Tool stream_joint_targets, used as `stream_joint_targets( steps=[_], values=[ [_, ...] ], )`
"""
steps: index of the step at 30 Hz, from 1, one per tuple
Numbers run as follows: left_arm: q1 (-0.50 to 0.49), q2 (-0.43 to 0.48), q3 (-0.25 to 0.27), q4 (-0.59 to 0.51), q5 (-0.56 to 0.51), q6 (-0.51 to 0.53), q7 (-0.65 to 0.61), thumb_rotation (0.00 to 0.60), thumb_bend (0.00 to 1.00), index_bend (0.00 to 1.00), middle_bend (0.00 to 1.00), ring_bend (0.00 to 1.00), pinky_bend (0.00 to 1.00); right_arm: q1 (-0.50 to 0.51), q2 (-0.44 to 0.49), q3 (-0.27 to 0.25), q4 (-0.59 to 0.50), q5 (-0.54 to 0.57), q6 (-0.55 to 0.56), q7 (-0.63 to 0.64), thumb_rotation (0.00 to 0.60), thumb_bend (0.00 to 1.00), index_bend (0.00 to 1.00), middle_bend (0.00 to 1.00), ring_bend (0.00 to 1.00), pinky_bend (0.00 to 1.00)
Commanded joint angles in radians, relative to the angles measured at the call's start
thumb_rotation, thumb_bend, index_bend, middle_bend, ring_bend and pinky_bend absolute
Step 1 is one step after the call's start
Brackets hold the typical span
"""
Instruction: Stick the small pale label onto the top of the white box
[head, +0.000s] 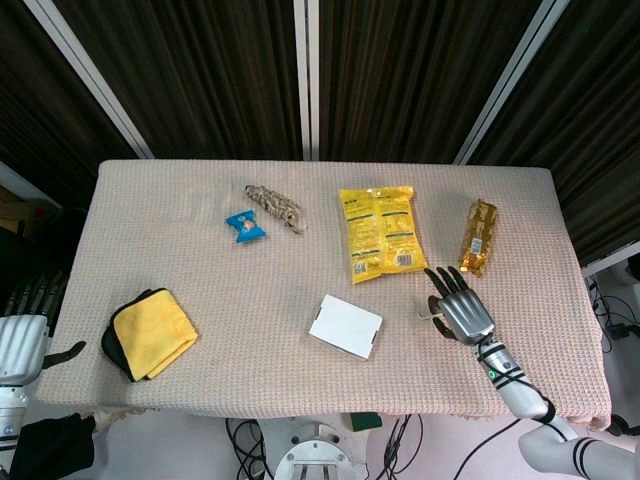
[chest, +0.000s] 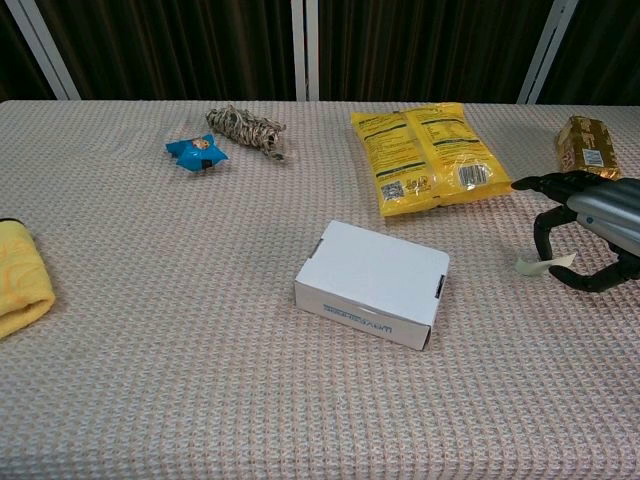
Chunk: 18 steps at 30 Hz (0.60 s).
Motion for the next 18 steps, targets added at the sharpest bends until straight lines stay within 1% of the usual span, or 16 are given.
stream_joint_targets(
  steps=[1,5,18],
  values=[
    [0.000,0.000,0.000,0.000,-0.001,0.000,0.000,0.600,0.04,0.08,0.07,0.03,0.10,0.001,0.000,-0.001,0.000,0.001,-0.001,-0.001,0.600,0.40,0.55,0.00,0.00,0.00],
    [0.000,0.000,0.000,0.001,-0.003,-0.004,0.000,0.600,0.04,0.08,0.07,0.03,0.10,0.001,-0.002,-0.002,0.003,0.003,-0.001,0.001,0.600,0.42,0.56,0.00,0.00,0.00],
    [-0.001,0.001,-0.001,0.001,-0.010,-0.011,-0.001,0.600,0.04,0.08,0.07,0.03,0.10,-0.002,-0.011,-0.001,0.016,0.003,0.015,0.015,0.600,0.43,0.61,0.01,0.00,0.00]
  ],
)
